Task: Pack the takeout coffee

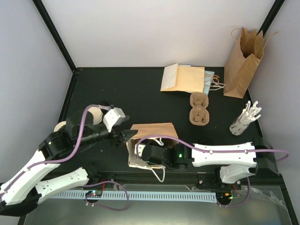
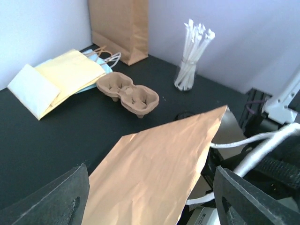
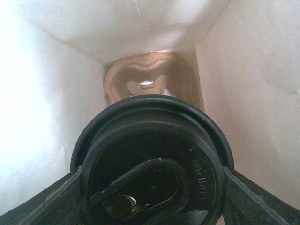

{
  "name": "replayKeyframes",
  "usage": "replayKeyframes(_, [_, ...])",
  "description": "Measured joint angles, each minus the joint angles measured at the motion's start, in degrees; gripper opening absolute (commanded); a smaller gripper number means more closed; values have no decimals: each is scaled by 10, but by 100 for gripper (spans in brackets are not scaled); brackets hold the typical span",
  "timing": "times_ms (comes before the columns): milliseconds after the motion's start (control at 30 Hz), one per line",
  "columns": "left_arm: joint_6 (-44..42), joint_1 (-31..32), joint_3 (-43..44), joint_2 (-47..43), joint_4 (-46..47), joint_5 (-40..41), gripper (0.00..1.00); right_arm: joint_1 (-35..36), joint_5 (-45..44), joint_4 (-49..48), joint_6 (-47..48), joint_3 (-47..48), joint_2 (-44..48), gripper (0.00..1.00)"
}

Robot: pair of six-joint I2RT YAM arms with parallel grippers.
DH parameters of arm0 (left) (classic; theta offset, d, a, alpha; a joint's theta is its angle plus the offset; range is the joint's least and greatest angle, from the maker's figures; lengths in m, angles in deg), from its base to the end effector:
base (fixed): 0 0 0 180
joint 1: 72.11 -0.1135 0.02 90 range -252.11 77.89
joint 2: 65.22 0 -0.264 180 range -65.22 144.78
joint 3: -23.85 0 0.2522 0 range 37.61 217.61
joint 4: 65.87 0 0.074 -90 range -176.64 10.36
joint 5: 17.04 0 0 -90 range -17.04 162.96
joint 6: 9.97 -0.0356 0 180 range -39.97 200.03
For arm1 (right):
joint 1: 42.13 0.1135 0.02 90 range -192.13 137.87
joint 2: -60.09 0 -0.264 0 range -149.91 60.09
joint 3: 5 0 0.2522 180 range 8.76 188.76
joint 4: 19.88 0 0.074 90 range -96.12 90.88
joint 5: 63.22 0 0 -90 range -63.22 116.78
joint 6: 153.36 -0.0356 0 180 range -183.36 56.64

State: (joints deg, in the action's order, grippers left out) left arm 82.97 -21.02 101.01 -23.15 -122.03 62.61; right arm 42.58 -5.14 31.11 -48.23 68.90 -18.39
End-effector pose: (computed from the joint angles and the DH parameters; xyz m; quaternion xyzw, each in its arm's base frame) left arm 0.0780 -0.1068 0.3962 0.3816 0.7289 -0.3223 0.4683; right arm 0.0443 0.2747 0.2661 -0.6503 0.6536 -0.0533 0.3835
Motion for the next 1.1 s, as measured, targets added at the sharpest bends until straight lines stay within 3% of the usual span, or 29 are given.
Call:
replayKeyframes(200, [76, -24, 41, -4, -41, 56, 80, 1, 0, -12, 0, -18, 16, 69])
replayKeyframes(400, [123, -164, 43, 20, -74, 51, 99, 1, 0, -20, 5, -26, 25, 69])
replayKeyframes(633, [137, -329, 27, 107, -75, -42, 99, 1, 0, -26, 10, -26, 25, 69])
replayKeyframes(733, [137, -367, -4, 143, -59, -77, 97, 1, 0, -30, 11, -26, 24, 68])
replayKeyframes(1100, [147, -390, -50, 279, 37, -188, 84, 1, -2, -57, 13, -12, -17, 69])
